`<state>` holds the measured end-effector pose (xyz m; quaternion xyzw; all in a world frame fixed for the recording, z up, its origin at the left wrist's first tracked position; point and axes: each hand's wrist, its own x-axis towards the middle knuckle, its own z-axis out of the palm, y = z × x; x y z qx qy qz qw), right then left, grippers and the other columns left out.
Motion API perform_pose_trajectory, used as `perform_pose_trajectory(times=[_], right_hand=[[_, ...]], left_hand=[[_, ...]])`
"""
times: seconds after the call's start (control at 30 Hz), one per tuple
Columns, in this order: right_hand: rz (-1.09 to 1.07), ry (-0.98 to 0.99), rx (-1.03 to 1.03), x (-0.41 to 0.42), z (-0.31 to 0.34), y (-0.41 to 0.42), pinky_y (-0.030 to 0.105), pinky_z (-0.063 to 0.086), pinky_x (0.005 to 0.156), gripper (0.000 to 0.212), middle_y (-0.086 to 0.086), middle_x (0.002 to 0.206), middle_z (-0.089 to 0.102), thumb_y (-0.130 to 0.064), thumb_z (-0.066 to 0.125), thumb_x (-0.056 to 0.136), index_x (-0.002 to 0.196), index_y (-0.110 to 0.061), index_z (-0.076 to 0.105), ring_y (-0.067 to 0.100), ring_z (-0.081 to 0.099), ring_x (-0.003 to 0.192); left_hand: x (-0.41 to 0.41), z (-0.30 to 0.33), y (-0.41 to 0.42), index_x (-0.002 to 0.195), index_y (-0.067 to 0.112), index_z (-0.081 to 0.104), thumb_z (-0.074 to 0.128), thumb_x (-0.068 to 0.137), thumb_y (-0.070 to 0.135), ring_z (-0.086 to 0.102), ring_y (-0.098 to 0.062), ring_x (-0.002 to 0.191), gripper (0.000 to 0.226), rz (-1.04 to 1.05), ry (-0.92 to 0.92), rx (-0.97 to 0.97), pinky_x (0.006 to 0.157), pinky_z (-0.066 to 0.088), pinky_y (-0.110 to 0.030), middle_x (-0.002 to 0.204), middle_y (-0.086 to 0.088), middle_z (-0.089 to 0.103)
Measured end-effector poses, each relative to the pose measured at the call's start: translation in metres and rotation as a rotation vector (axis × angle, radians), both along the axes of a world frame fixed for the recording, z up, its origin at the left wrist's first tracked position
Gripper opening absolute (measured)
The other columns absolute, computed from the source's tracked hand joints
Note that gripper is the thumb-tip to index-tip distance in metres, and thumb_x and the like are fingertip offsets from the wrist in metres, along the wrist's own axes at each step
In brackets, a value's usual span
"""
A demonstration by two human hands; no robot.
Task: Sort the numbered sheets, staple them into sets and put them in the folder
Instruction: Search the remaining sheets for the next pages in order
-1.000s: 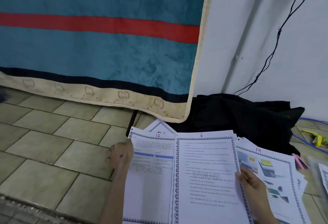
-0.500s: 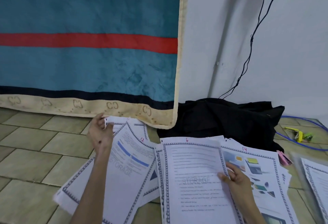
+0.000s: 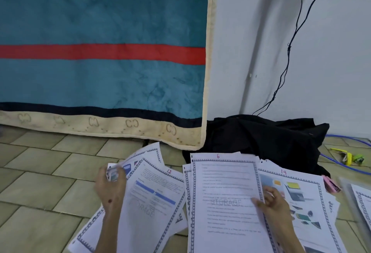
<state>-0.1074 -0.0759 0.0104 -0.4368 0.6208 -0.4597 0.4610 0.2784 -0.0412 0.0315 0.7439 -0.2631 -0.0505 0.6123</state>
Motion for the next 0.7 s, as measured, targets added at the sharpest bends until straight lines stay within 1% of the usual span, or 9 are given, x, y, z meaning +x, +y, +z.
perform_pose_trajectory(times=[0.07,0.13,0.27,0.37,0.43,0.57,0.6,0.67,0.7], right_hand=[[0.057,0.048,-0.013,-0.001,-0.001,0.001,0.047,0.050,0.088,0.036,0.005,0.092,0.071,0.008,0.070,0.076,0.104,-0.014,0.061,0.030,0.065,0.089],[0.089,0.152,-0.049,0.002,0.000,0.003,0.043,0.051,0.087,0.025,0.001,0.089,0.071,0.005,0.069,0.078,0.095,-0.013,0.067,0.028,0.065,0.090],[0.089,0.181,-0.100,0.009,0.010,0.005,0.015,0.044,0.061,0.007,0.005,0.075,0.067,0.004,0.068,0.080,0.082,-0.003,0.066,0.025,0.056,0.071],[0.067,0.125,-0.084,0.013,0.015,0.005,0.031,0.045,0.068,0.005,0.013,0.079,0.065,0.007,0.065,0.081,0.084,0.003,0.064,0.023,0.055,0.073],[0.049,0.101,-0.070,0.013,0.015,0.005,0.040,0.045,0.081,0.009,0.013,0.083,0.064,0.008,0.063,0.082,0.086,0.001,0.062,0.025,0.055,0.077],[0.025,0.071,-0.055,0.015,0.015,0.005,0.040,0.044,0.088,0.016,-0.003,0.083,0.064,0.012,0.061,0.082,0.093,0.000,0.059,0.021,0.058,0.077],[0.021,0.064,-0.048,0.015,0.015,0.005,0.039,0.044,0.089,0.017,-0.005,0.084,0.064,0.012,0.060,0.082,0.094,0.000,0.059,0.018,0.059,0.077],[0.016,0.061,-0.035,0.014,0.012,0.003,0.041,0.044,0.091,0.020,-0.006,0.086,0.065,0.010,0.061,0.083,0.096,-0.004,0.061,0.024,0.060,0.082],[0.014,0.066,-0.031,0.014,0.011,0.002,0.042,0.044,0.092,0.021,-0.006,0.087,0.066,0.009,0.061,0.083,0.097,-0.006,0.062,0.027,0.059,0.085]], left_hand=[[-0.006,-0.023,0.010,0.095,0.011,0.058,0.063,0.083,0.005,0.059,-0.026,0.091,0.014,-0.016,-0.069,-0.016,0.077,0.047,-0.012,0.100,-0.010,0.064],[-0.013,-0.031,0.012,0.099,0.018,0.057,0.058,0.088,0.007,0.057,-0.023,0.100,0.016,-0.072,-0.103,-0.020,0.082,0.050,-0.031,0.107,-0.004,0.062],[-0.029,-0.028,0.003,0.118,0.005,0.054,0.044,0.096,0.012,0.048,-0.019,0.103,0.025,-0.204,-0.177,0.066,0.084,0.044,-0.035,0.114,-0.008,0.050],[-0.038,-0.029,0.002,0.106,-0.005,0.057,0.038,0.099,0.019,0.047,-0.023,0.097,0.031,-0.266,-0.294,0.026,0.086,0.046,-0.038,0.108,-0.024,0.049],[-0.035,-0.033,0.001,0.102,0.002,0.052,0.025,0.100,0.040,0.043,-0.022,0.098,0.047,-0.284,-0.315,-0.077,0.089,0.040,-0.026,0.107,-0.023,0.048],[-0.032,-0.024,-0.003,0.107,0.001,0.044,0.022,0.095,0.050,0.044,-0.013,0.094,0.055,-0.160,-0.092,-0.238,0.084,0.037,-0.010,0.106,-0.016,0.046],[-0.031,-0.025,-0.005,0.104,0.005,0.044,0.024,0.097,0.048,0.045,-0.014,0.086,0.048,-0.104,-0.055,-0.281,0.077,0.040,-0.008,0.100,-0.011,0.046],[-0.029,-0.023,-0.009,0.094,0.024,0.036,0.030,0.099,0.029,0.047,-0.014,0.073,0.010,0.073,0.067,-0.363,0.065,0.042,-0.005,0.087,-0.003,0.044],[-0.028,-0.019,-0.009,0.091,0.030,0.031,0.032,0.097,0.018,0.049,-0.007,0.074,0.014,0.177,0.118,-0.416,0.065,0.040,-0.002,0.085,0.001,0.041]])
